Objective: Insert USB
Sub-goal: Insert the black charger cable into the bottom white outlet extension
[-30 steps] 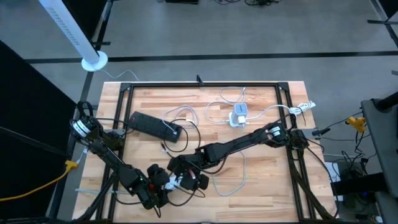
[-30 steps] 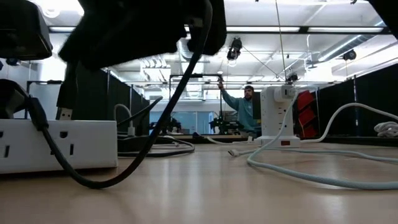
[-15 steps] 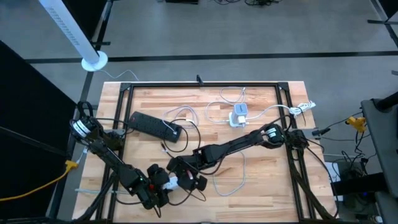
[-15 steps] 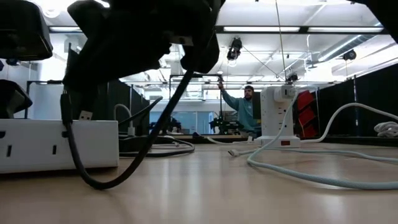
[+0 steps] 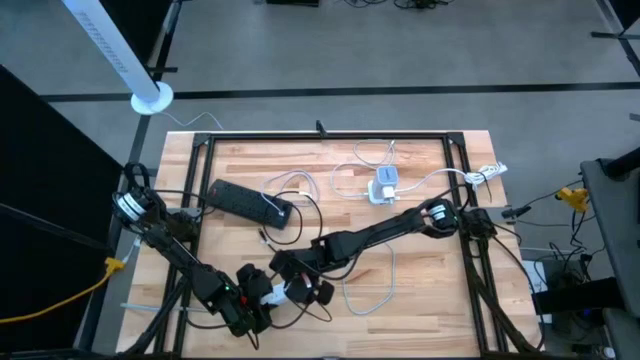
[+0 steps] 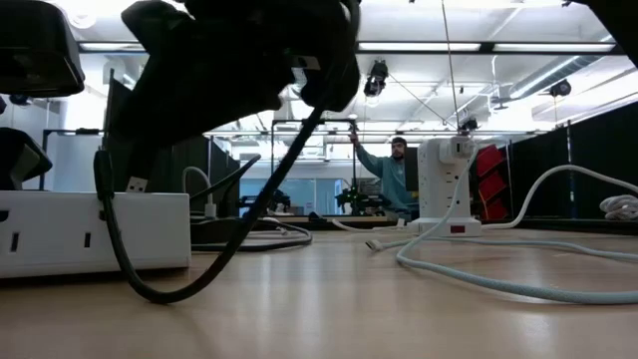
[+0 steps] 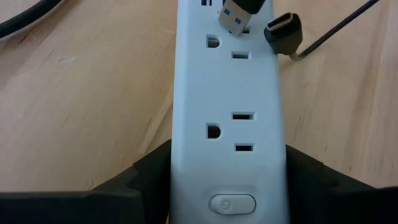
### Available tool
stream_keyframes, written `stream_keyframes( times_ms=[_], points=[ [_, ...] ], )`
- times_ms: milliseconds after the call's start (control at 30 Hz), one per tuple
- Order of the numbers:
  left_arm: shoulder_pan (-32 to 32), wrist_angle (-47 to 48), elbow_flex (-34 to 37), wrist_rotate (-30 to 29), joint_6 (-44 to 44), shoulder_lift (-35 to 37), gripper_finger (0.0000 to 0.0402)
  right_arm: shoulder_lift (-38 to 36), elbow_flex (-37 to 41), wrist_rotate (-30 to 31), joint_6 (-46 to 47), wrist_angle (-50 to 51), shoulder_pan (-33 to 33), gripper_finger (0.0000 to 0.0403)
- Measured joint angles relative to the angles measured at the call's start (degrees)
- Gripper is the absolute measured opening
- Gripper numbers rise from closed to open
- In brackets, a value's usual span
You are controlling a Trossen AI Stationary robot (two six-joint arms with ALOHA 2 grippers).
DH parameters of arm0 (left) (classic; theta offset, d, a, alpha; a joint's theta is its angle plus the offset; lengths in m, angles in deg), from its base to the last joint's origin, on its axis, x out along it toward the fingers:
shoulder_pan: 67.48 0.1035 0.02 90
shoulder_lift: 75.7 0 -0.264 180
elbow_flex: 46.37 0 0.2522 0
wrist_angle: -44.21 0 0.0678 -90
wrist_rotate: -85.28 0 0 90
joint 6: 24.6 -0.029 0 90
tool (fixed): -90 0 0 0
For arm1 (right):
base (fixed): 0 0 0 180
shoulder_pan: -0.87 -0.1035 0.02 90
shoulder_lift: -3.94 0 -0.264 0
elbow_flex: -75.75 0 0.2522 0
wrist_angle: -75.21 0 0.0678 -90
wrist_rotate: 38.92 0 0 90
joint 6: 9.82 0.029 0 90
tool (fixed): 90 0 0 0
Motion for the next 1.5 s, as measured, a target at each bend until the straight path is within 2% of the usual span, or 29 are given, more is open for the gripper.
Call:
stream_keyframes(
  times_ms=[167,367,533,700,900,1033,1333,1500],
  points=[
    [0.0,0.0,0.0,0.0,0.0,0.0,0.0205,-0.5,-0.1,0.9,-1.5,1.3,0.0,0.0155],
    [0.0,-0.1,0.0,0.0,0.0,0.0,0.0205,-0.1,-0.1,0.9,-2.5,1.3,0.3,0.0144],
    [0.0,-0.1,0.0,0.0,0.0,0.0,0.0205,0.0,-0.1,1.1,-3.5,1.8,0.4,0.0102],
    [0.0,-0.2,0.0,0.0,0.0,0.0,0.0205,0.0,-0.1,1.4,-2.4,3.9,0.4,0.0019],
    [0.0,-0.2,0.0,0.0,0.0,0.0,0.0205,0.0,-2.9,3.0,7.3,9.0,0.2,0.0013],
    [0.0,-0.3,0.0,0.0,-0.4,0.0,0.0205,0.0,-7.7,6.3,18.1,12.5,0.2,0.0013],
    [0.8,1.1,-0.1,-0.3,-4.2,-0.1,0.0205,1.9,-18.6,4.1,34.9,27.4,1.3,0.0013],
    [2.9,1.3,-0.1,-0.5,-7.8,-0.1,0.0205,3.5,-20.8,0.8,41.3,30.4,1.2,0.0013]
  ],
)
